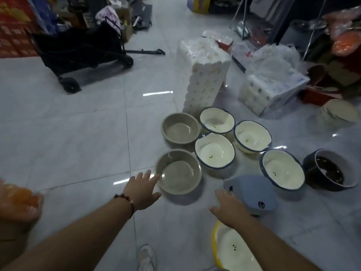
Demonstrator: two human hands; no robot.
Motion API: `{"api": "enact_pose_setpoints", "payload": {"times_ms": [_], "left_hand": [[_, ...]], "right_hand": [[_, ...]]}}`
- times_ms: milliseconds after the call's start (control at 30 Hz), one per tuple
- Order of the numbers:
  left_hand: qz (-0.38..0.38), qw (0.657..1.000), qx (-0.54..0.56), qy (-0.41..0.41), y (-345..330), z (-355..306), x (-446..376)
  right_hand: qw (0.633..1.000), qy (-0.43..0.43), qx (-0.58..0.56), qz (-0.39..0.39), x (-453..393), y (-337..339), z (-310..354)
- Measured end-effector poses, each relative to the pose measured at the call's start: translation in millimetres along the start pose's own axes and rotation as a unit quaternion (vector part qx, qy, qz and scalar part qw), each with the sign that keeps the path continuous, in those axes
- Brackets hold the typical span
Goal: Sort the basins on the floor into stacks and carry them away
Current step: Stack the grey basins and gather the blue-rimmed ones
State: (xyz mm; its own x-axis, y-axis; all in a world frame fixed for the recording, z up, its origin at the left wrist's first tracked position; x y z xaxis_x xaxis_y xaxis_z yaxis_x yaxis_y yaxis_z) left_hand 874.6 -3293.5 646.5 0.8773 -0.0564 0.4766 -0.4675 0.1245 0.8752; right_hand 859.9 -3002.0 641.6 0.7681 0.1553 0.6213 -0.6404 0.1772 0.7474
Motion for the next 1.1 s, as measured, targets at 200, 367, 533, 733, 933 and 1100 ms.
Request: {"api": "enact_pose_setpoints", "payload": {"times_ms": [200, 367, 533, 733, 933, 1100], "left_hand": [[0.045, 0.998, -0.026, -0.036, 5.1, 36.9, -86.8], [0.074, 0.995, -0.016, -0.067, -3.0, 38.9, -165.6], [0.115, 0.991, -0.020, -0.070, -35.5, 50.0, -258.6], [0.156, 0.985, -0.009, -0.077, -116.7, 64.0, -383.4], [0.204, 0.975, -0.019, -0.087, -250.1, 75.8, -513.6], [0.203, 0.977, 0.047, -0.043, -349.3, 88.5, -604.4]], "right_hand": [[0.999, -0.030, -0.036, 0.020, -68.6, 3.7, 21.7], [0.995, -0.059, -0.065, 0.049, -146.3, 2.3, 20.3], [0.989, -0.075, -0.097, 0.083, -240.2, -16.9, 19.0], [0.965, -0.137, -0.182, 0.131, -345.0, -83.8, 0.1], [0.869, -0.290, -0.369, 0.156, -457.0, -195.9, -37.3], [0.722, -0.427, -0.541, 0.059, -536.8, -296.3, -58.4]]}}
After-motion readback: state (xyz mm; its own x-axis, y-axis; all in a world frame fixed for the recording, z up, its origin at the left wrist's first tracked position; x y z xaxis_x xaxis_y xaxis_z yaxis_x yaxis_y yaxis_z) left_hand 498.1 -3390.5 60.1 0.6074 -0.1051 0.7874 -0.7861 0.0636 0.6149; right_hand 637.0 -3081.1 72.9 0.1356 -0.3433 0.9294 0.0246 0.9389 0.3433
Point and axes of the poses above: each hand's wrist, its own x-axis away from the middle knuckle, its own y-axis out of the back of the hand, z = x × y, the point moved 2 cm from there along -x, towards the middle knuckle, and after that the axes turned 7 degrees about -x, right-handed, at the moved point
